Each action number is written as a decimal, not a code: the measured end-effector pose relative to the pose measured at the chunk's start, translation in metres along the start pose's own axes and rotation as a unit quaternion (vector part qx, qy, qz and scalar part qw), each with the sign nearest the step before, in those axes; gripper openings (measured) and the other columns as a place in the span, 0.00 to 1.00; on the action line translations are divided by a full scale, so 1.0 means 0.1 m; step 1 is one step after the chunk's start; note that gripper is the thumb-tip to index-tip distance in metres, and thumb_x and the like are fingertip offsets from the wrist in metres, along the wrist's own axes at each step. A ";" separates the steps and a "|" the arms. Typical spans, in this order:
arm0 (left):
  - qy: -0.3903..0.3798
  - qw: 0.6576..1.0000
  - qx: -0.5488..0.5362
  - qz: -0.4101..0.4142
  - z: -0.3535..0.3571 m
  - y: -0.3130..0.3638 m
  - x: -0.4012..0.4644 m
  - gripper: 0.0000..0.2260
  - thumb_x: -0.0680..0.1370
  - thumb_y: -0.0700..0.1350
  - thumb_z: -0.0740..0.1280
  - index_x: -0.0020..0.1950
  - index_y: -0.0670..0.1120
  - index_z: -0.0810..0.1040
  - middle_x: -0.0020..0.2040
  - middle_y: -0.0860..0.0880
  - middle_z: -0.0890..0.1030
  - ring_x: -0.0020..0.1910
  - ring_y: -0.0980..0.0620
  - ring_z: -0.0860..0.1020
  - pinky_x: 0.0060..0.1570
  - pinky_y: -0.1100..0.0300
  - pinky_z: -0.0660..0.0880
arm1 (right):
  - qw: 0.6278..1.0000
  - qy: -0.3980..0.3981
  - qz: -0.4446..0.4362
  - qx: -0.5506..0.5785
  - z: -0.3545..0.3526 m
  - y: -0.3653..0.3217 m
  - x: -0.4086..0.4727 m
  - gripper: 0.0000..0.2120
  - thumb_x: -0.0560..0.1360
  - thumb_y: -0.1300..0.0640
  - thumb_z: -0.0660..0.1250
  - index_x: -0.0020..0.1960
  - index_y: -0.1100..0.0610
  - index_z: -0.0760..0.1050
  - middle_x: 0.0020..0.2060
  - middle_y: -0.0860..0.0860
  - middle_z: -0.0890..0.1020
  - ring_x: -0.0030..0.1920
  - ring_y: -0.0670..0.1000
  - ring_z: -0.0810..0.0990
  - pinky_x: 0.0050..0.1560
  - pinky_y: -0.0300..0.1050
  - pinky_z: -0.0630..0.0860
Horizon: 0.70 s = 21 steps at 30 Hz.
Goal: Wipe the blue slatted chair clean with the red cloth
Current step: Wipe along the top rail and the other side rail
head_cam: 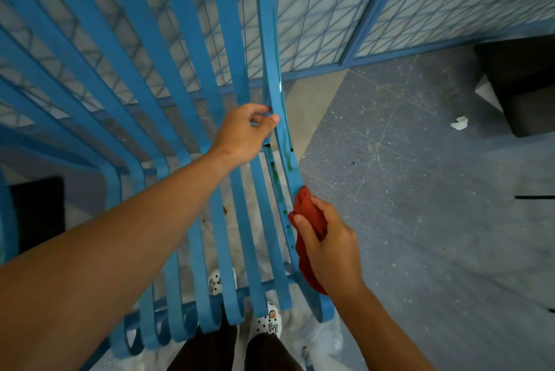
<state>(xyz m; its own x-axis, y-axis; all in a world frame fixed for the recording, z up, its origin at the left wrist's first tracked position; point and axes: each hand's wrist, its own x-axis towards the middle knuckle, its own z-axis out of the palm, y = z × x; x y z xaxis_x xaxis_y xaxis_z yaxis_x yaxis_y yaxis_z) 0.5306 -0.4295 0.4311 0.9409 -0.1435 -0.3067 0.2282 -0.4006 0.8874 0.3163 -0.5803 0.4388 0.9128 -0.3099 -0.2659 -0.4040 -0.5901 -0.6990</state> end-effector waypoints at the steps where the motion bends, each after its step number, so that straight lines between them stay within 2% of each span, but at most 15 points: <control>1: -0.006 1.000 0.009 0.000 -0.01 0.02 0.01 0.05 0.81 0.51 0.69 0.55 0.53 0.80 0.41 0.53 0.82 0.43 0.54 0.83 0.43 0.57 0.80 | 1.000 -0.011 0.013 -0.008 -0.02 0.02 -0.07 0.27 0.77 0.34 0.61 0.72 0.44 0.71 0.49 0.41 0.82 0.45 0.42 0.82 0.49 0.44 0.83; 3: -0.014 1.000 0.022 -0.005 -0.03 0.05 0.03 0.09 0.81 0.51 0.68 0.59 0.49 0.81 0.43 0.51 0.83 0.42 0.53 0.83 0.43 0.55 0.82 | 0.999 -0.029 0.039 -0.017 -0.05 0.03 -0.14 0.26 0.78 0.36 0.62 0.73 0.44 0.68 0.48 0.39 0.79 0.46 0.42 0.80 0.50 0.44 0.81; 6: -0.025 0.999 0.037 -0.002 -0.07 0.09 0.06 0.11 0.83 0.49 0.66 0.63 0.47 0.81 0.49 0.46 0.85 0.40 0.56 0.82 0.38 0.64 0.79 | 0.998 -0.040 0.051 -0.019 -0.01 -0.02 -0.10 0.22 0.79 0.38 0.62 0.70 0.43 0.69 0.48 0.40 0.80 0.46 0.42 0.80 0.50 0.46 0.81; 7: -0.025 0.999 0.037 0.000 -0.09 0.10 0.07 0.12 0.83 0.49 0.65 0.64 0.47 0.80 0.51 0.45 0.85 0.41 0.55 0.82 0.38 0.66 0.78 | 0.998 -0.038 0.055 -0.014 0.01 -0.04 -0.05 0.21 0.79 0.37 0.62 0.69 0.43 0.70 0.49 0.40 0.81 0.47 0.43 0.81 0.51 0.48 0.82; 9: -0.021 0.999 0.036 0.001 -0.12 0.14 0.09 0.14 0.83 0.49 0.65 0.68 0.48 0.78 0.51 0.47 0.85 0.43 0.54 0.84 0.41 0.64 0.79 | 0.997 -0.034 0.071 0.001 0.08 -0.10 0.09 0.20 0.79 0.35 0.61 0.66 0.43 0.70 0.49 0.43 0.82 0.47 0.45 0.82 0.50 0.52 0.82; 12: 0.000 1.000 0.029 0.005 -0.15 0.18 0.13 0.14 0.83 0.50 0.65 0.68 0.49 0.77 0.50 0.47 0.85 0.44 0.55 0.83 0.41 0.66 0.78 | 0.997 -0.031 0.077 0.006 0.17 -0.27 0.38 0.19 0.80 0.36 0.60 0.65 0.46 0.70 0.51 0.46 0.82 0.48 0.49 0.82 0.50 0.55 0.81; 16: 0.034 0.998 0.048 0.020 -0.19 0.24 0.21 0.12 0.82 0.52 0.66 0.63 0.50 0.80 0.48 0.51 0.85 0.49 0.53 0.83 0.55 0.52 0.81 | 0.998 -0.021 0.059 0.011 0.25 -0.54 0.83 0.18 0.82 0.41 0.61 0.64 0.52 0.70 0.55 0.51 0.81 0.52 0.54 0.81 0.52 0.55 0.79; 19: 0.038 0.997 0.063 0.013 -0.22 0.27 0.25 0.13 0.81 0.54 0.67 0.62 0.50 0.82 0.49 0.52 0.85 0.50 0.55 0.83 0.56 0.53 0.81 | 0.998 -0.022 0.052 0.005 0.27 -0.64 1.05 0.19 0.82 0.39 0.59 0.62 0.53 0.71 0.53 0.52 0.81 0.51 0.55 0.82 0.52 0.58 0.80; 21: 0.033 0.996 0.079 0.017 -0.22 0.28 0.26 0.14 0.81 0.54 0.68 0.62 0.49 0.82 0.49 0.52 0.85 0.50 0.56 0.83 0.55 0.55 0.81 | 0.998 -0.029 0.048 0.005 0.26 -0.63 1.07 0.19 0.82 0.38 0.59 0.63 0.52 0.71 0.53 0.50 0.81 0.50 0.53 0.82 0.52 0.57 0.81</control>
<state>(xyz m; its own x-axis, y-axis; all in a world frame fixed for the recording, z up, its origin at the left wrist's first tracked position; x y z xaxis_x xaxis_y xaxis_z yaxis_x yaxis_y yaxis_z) 0.5671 -0.4246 0.4556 0.9629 -0.1021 -0.2497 0.1585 -0.5350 0.8299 0.4413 -0.5567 0.4370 0.8722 -0.3205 -0.3694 -0.4890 -0.5527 -0.6749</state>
